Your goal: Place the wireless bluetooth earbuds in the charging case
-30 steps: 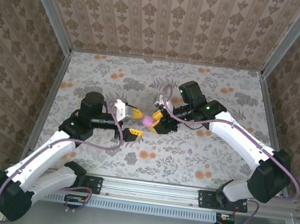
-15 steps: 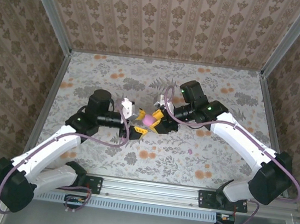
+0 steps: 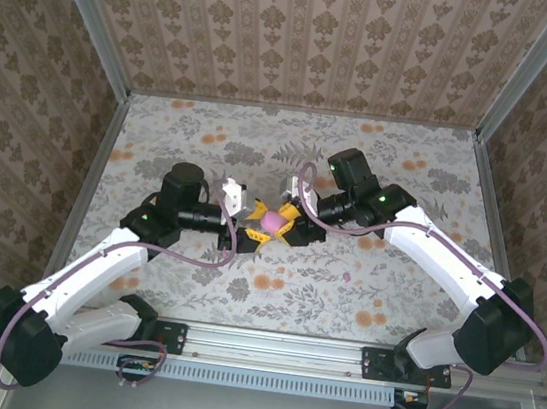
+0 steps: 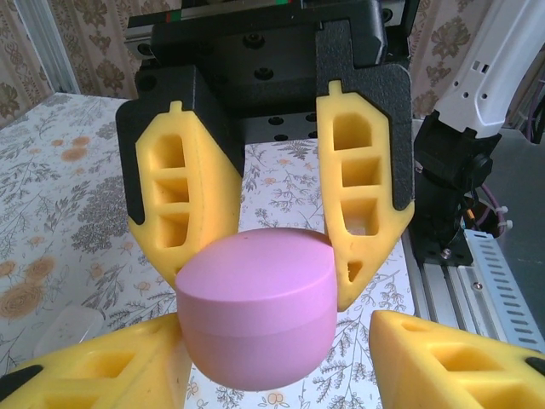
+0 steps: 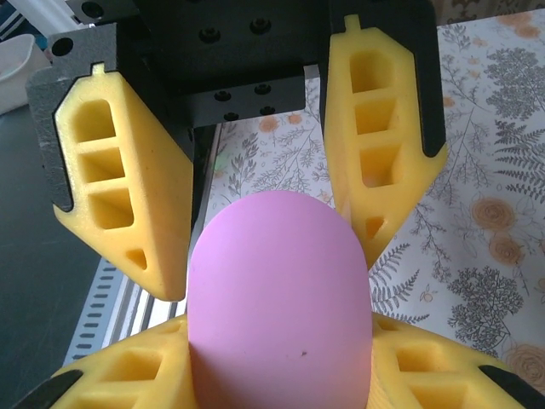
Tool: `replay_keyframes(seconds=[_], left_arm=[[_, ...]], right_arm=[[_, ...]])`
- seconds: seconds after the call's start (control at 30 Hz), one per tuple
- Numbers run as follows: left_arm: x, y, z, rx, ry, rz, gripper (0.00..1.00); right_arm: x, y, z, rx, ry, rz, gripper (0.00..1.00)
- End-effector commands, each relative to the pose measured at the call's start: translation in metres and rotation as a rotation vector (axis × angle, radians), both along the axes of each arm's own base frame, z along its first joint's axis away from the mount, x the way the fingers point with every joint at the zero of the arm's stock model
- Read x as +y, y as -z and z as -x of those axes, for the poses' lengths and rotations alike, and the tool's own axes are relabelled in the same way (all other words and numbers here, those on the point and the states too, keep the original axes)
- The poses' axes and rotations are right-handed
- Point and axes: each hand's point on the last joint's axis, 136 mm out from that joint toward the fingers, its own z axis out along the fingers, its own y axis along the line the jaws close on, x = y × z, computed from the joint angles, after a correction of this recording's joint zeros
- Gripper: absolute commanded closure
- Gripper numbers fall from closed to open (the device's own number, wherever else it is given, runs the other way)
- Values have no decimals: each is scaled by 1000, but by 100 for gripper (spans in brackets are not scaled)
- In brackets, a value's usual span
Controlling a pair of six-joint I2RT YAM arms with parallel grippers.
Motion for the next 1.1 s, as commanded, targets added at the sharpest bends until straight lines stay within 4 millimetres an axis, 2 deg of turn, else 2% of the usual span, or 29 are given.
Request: replay_keyframes(seconds=[0.0, 0.23, 0.47, 0.63, 0.97, 1.07], left_arm=[[-4, -18, -1, -43, 8, 31, 43], [-5, -12, -7, -40, -26, 0, 43], [-7, -13, -6, -35, -16, 4, 49], [-6, -15, -5, -42, -14, 9, 45], [-5, -12, -6, -44, -25, 2, 51], [-5, -13, -6, -46, -24, 7, 48]], right_arm=[[-2, -2, 6, -22, -12, 7, 62], [0, -4, 9, -26, -30, -2, 62], [0, 2, 9, -36, -29, 24, 62], [-2, 5, 7, -50, -22, 40, 62], [-3, 7, 6, -61, -20, 48, 62], [-3, 7, 6, -64, -19, 47, 62]])
